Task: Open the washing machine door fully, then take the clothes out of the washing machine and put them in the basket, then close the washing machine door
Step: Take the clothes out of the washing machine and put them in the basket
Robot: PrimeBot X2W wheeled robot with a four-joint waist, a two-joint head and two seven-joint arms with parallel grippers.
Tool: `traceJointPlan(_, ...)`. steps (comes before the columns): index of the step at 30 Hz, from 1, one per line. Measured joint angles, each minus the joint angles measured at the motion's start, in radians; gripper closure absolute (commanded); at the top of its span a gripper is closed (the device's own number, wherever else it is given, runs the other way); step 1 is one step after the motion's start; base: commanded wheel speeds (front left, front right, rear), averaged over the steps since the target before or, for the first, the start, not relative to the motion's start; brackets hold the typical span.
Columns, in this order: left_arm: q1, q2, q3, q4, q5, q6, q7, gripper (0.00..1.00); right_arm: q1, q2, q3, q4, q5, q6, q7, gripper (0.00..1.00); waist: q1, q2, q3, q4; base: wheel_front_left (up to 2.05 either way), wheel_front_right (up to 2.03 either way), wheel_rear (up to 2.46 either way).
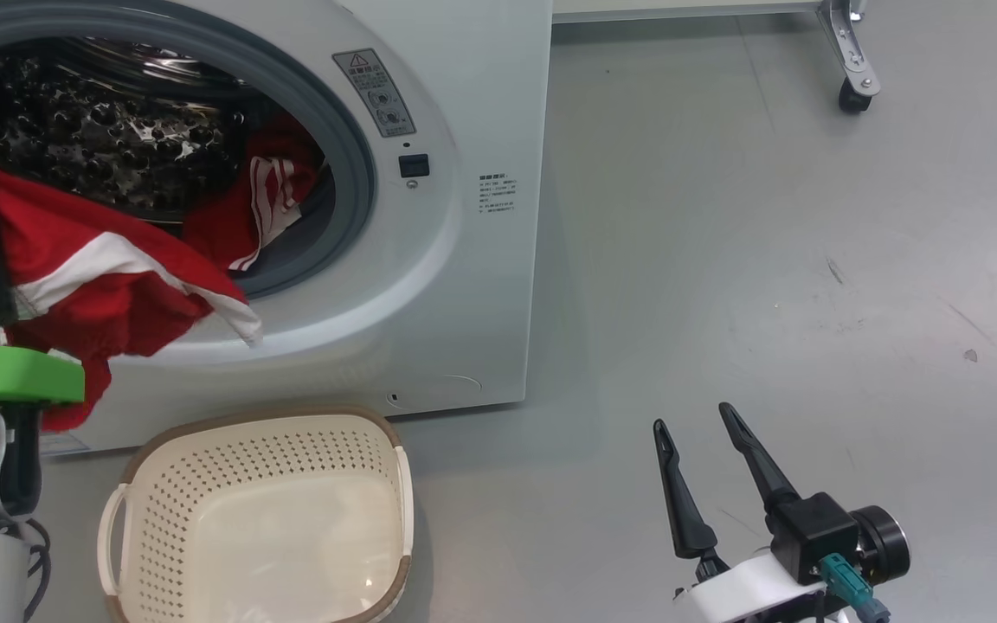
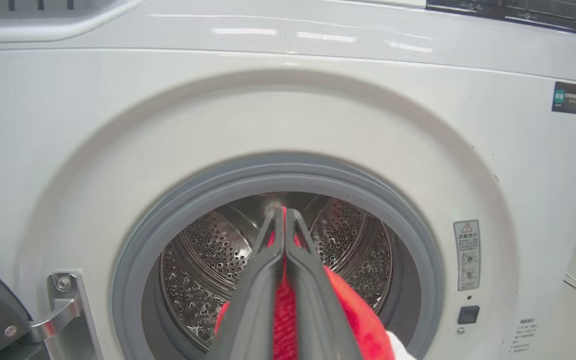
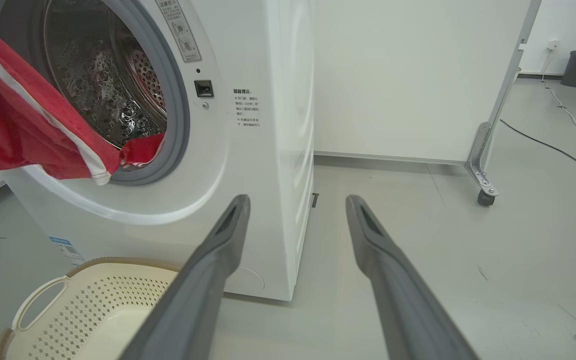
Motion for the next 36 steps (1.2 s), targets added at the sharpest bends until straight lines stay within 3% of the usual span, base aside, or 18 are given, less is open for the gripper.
traceJointPlan(5,0.036,-0.002,0.006,-0.037,0.001,-0.001,0.000,1.00,0.000,0.000,0.010,-0.003,-0.001,0.000,0.000,0.00,0.0000,0.0000,0.012,-0.004,0.00,0.00,0.00)
traceJointPlan(17,0.230,0.008,-0.066,0.036,0.006,-0.008,0.024,1.00,0.000,0.000,0.026,-0.028,-0.001,0.000,0.000,0.00,0.0000,0.0000,0.060,-0.028,0.00,0.00,0.00)
traceJointPlan(36,0.271,0.142,-0.132,0.096,0.051,-0.010,0.049,1.00,-0.038,0.000,0.115,-0.105,-0.026,0.000,0.000,0.00,0.0000,0.0000,0.269,-0.098,0.00,0.00,0.00)
